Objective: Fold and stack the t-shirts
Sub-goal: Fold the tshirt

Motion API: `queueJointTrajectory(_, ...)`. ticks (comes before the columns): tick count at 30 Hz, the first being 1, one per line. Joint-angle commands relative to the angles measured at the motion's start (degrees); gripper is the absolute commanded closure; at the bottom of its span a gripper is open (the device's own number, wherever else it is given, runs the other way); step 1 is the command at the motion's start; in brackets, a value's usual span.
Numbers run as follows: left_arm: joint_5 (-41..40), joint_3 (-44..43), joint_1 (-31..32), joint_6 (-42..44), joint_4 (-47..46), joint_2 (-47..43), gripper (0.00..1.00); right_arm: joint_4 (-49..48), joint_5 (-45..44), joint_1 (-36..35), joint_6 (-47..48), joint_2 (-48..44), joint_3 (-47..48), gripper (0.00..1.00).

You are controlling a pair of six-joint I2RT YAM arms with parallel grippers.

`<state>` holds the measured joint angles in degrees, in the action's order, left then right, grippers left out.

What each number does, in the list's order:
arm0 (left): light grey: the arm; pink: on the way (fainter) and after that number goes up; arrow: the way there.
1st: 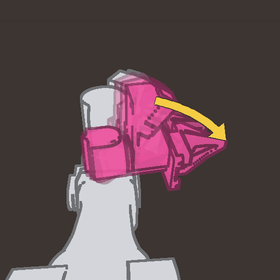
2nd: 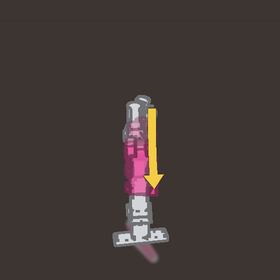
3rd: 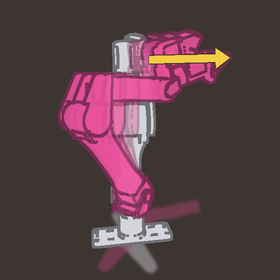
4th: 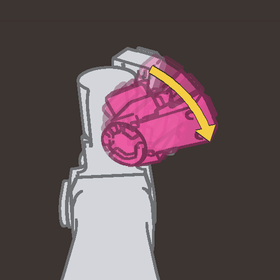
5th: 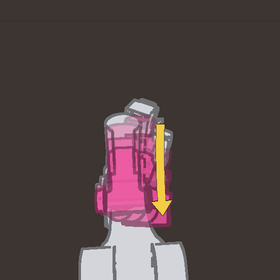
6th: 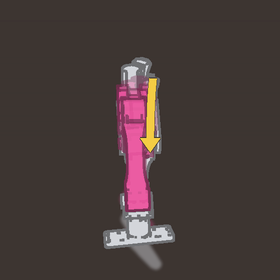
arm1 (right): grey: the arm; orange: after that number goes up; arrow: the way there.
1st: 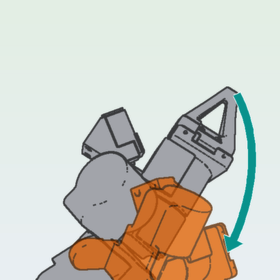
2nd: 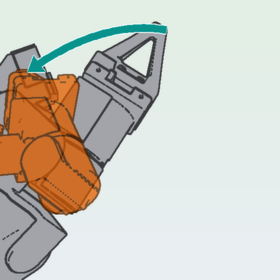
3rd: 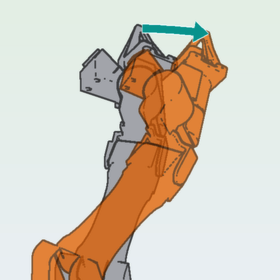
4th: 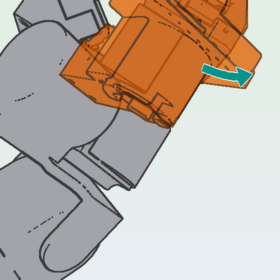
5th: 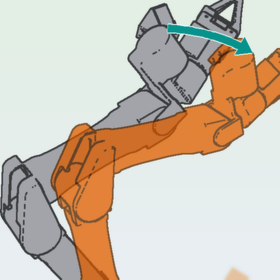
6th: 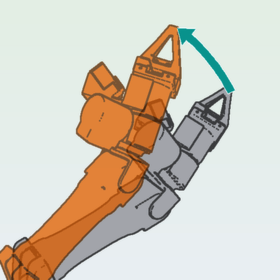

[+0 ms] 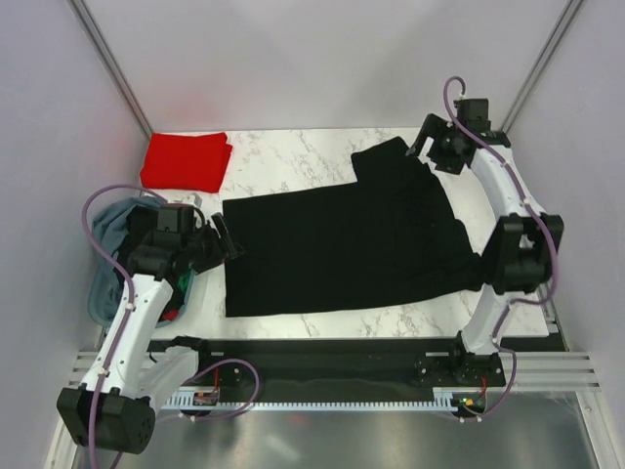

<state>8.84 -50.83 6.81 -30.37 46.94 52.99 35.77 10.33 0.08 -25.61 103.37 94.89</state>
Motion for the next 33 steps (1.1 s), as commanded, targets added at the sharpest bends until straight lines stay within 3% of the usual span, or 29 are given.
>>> queueJointTrajectory(1, 2.0, 3.0, -0.2, 3.5, -2.6, -2.2, 0.24, -1.9, 5.8, 0.3, 4.8, 11.3, 13.2, 0.02)
queueJointTrajectory(5, 0.5, 3.2, -0.2, 3.5, -3.6, -3.7, 0.24, -3.9, 4.6, 0.3, 4.6, 22.2, 23.6, 0.02)
queueJointTrajectory(12, -3.1, 3.6, -0.2, 2.4, -3.3, -4.7, 0.27, -22.3, 2.2, 0.3, -0.4, 36.6, 29.6, 0.04)
queueJointTrajectory(19, -3.9, 3.8, -0.2, 2.0, -3.3, -4.7, 0.28, -24.6, -2.6, 0.3, -1.1, 51.9, 45.6, 0.07)
queueJointTrajectory(27, -3.9, 4.1, 1.2, 1.9, -3.1, -4.2, 0.29, -26.9, -4.8, -2.7, -1.2, 59.7, 50.4, 0.07)
queueJointTrajectory(32, -4.5, 3.9, 1.2, 1.6, -2.9, -3.6, 0.29, -24.4, -3.8, -5.5, 1.5, 60.2, 50.9, 0.20)
queueJointTrajectory(33, -4.5, 3.8, 1.2, 1.7, -2.9, -3.6, 0.29, -24.3, -4.3, -5.6, 1.3, 59.7, 50.7, 0.27)
